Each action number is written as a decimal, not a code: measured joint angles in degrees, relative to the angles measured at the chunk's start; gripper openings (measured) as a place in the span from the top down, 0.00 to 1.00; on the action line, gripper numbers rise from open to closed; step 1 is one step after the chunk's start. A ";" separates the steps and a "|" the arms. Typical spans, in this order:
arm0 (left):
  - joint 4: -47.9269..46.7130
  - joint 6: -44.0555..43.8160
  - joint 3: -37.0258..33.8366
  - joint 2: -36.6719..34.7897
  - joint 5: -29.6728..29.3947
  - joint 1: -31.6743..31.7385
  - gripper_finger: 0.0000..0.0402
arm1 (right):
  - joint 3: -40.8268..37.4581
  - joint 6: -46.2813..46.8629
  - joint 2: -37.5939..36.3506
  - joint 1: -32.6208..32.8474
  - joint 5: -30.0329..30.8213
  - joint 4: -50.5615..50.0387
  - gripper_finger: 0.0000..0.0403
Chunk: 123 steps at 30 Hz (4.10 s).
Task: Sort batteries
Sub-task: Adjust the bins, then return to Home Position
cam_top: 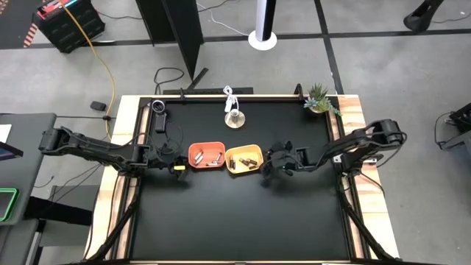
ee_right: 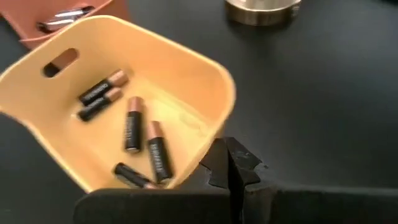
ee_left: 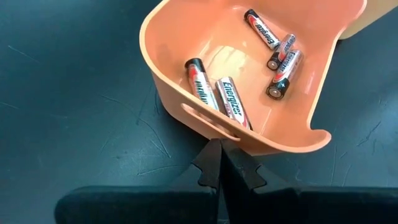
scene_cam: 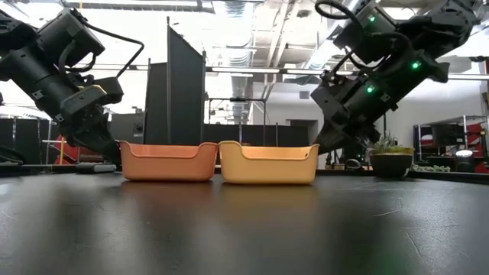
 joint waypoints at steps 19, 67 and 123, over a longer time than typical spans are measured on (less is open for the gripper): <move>-0.13 -0.01 0.00 0.00 -0.04 0.00 0.99 | 1.56 -22.11 -5.47 5.88 -15.57 6.31 0.99; -1.33 4.34 0.02 -0.02 -0.30 0.00 0.99 | 26.28 -29.93 23.55 0.00 -21.01 -3.58 0.99; -2.29 20.83 1.72 -19.78 -3.55 -4.57 0.90 | 10.43 -36.39 -0.78 2.61 -19.87 5.29 1.00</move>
